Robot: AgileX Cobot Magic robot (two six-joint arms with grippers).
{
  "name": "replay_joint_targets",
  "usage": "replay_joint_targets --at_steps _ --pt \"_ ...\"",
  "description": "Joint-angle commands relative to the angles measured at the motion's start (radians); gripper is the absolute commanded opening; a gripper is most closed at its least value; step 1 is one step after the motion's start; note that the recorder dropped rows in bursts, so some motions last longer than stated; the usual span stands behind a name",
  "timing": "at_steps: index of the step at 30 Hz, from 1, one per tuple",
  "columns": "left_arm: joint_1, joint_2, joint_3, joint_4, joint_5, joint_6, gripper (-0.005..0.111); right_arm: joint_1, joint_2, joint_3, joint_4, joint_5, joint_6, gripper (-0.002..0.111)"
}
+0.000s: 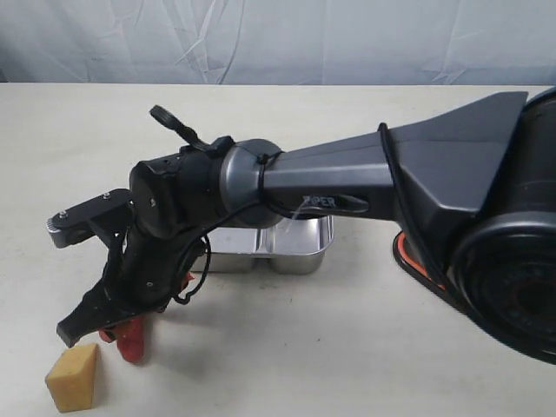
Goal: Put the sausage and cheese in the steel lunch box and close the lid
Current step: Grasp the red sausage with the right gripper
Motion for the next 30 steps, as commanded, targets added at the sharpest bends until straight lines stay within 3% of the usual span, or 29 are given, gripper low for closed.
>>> replay_joint_targets --at_steps 1,18,22,27,30 --pt "-0.006 -0.005 0.005 -0.011 -0.006 0.0 0.0 0.007 0.021 -0.004 0.004 -0.013 -0.001 0.054" --pt "-0.006 -0.005 0.005 -0.011 -0.006 0.0 0.0 0.025 0.056 -0.004 -0.089 0.036 0.017 0.053" --pt "-0.006 -0.005 0.005 -0.011 -0.006 0.0 0.0 0.025 0.056 -0.004 -0.089 0.058 0.022 0.036" --pt "-0.006 -0.005 0.005 -0.011 -0.006 0.0 0.0 0.025 0.039 -0.004 -0.083 0.101 0.022 0.001" --pt "-0.006 -0.005 0.005 -0.011 -0.006 0.0 0.0 0.025 0.003 -0.004 -0.083 0.099 0.025 -0.001"
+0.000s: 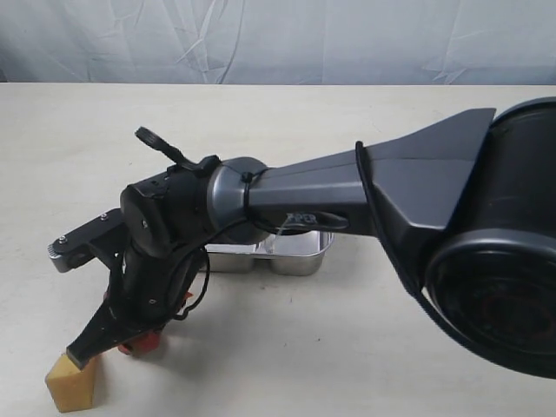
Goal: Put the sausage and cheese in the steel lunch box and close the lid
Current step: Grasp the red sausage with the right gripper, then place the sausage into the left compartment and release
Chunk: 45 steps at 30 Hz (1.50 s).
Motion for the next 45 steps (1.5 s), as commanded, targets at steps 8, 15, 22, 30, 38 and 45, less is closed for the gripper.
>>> replay_joint_targets --at_steps 8,15,22,30,38,45 --pt "-0.006 -0.005 0.005 -0.011 -0.006 0.0 0.0 -0.006 -0.185 0.003 -0.083 -0.003 0.004 -0.001" --pt "-0.006 -0.005 0.005 -0.011 -0.006 0.0 0.0 -0.006 -0.231 0.003 -0.504 -0.005 0.293 -0.001" --pt "-0.006 -0.005 0.005 -0.011 -0.006 0.0 0.0 -0.097 -0.22 0.003 -0.663 0.012 0.446 -0.001" --pt "-0.006 -0.005 0.005 -0.011 -0.006 0.0 0.0 -0.172 -0.182 0.003 -0.631 0.067 0.415 -0.001" --pt "-0.006 -0.005 0.005 -0.011 -0.006 0.0 0.0 -0.172 -0.156 0.003 -0.56 0.064 0.34 0.032" --pt "-0.006 -0.005 0.005 -0.011 -0.007 0.0 0.0 -0.172 -0.156 0.003 -0.567 0.064 0.34 0.045"
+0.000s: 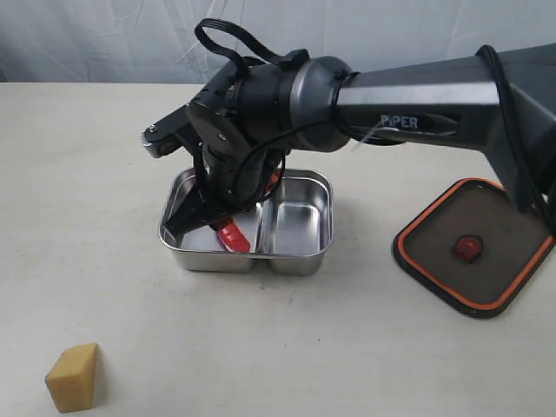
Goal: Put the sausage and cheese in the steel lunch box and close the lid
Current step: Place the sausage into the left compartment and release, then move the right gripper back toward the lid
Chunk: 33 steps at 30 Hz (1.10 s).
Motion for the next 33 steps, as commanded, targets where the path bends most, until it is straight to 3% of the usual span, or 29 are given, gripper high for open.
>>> replay_joint_targets --at_steps 1,6,8,9,10,14,22,27,33 --pt "-0.006 -0.005 0.005 -0.011 -0.007 0.0 0.0 -0.004 -0.009 -0.001 -0.005 -0.003 -0.008 0.045" --pt "-0.006 -0.005 0.005 -0.011 -0.007 0.0 0.0 -0.004 -0.057 -0.001 -0.016 0.043 -0.003 0.044" --pt "-0.006 -0.005 0.005 -0.011 -0.007 0.0 0.0 -0.004 -0.133 -0.001 -0.051 0.076 0.033 0.024" --pt "-0.006 -0.005 0.005 -0.011 -0.007 0.0 0.0 -0.004 -0.187 0.0 -0.058 0.081 0.033 0.003" --pt "-0.006 -0.005 0.005 -0.011 -0.007 0.0 0.0 -0.004 -0.22 0.005 -0.058 0.081 0.04 0.0" --pt "-0.006 -0.005 0.005 -0.007 -0.007 0.0 0.0 -0.004 -0.44 0.108 -0.063 0.045 0.09 0.0" --pt "-0.006 -0.005 0.005 -0.007 -0.007 0.0 0.0 -0.004 -1.035 0.727 -0.228 -0.289 0.463 0.0" --pt "-0.006 -0.005 0.005 -0.017 -0.011 0.0 0.0 -0.004 -1.19 0.95 -0.449 -0.341 0.741 0.0" --pt "-0.006 -0.005 0.005 -0.15 -0.105 0.0 0.0 -0.004 -1.31 1.101 -0.716 -0.33 0.964 0.0"
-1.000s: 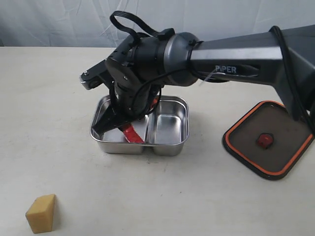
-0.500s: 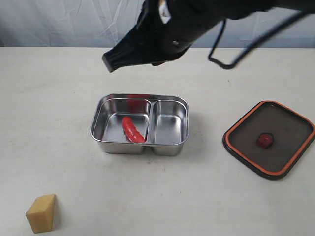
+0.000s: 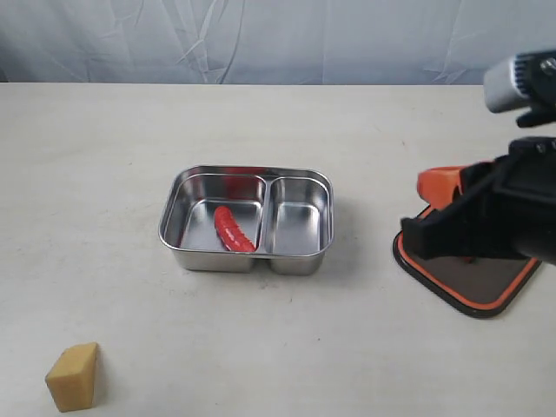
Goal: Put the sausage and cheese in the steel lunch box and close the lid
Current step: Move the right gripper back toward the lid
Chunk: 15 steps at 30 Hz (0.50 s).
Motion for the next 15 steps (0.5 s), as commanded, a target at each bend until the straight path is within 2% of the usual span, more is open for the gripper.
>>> replay_joint_targets --at_steps 1,7,10,12,15 --pt "-0.006 -0.005 0.005 -0.171 -0.1 0.0 0.0 -0.004 -0.091 0.094 -0.198 -0.006 0.163 0.0" --pt "-0.006 -0.005 0.005 -0.553 -0.149 0.0 0.0 -0.004 -0.156 0.135 -0.269 0.051 0.237 0.0" --pt "-0.006 -0.005 -0.004 -0.561 -0.067 0.016 0.0 -0.004 -0.156 0.135 -0.269 0.062 0.237 0.0" --pt "-0.006 0.007 -0.075 -0.542 0.045 0.059 0.0 -0.004 -0.156 0.135 -0.269 0.06 0.239 0.0" --pt "-0.006 0.131 -0.201 -0.519 0.128 0.112 0.0 -0.004 -0.156 0.135 -0.269 0.062 0.241 0.0"
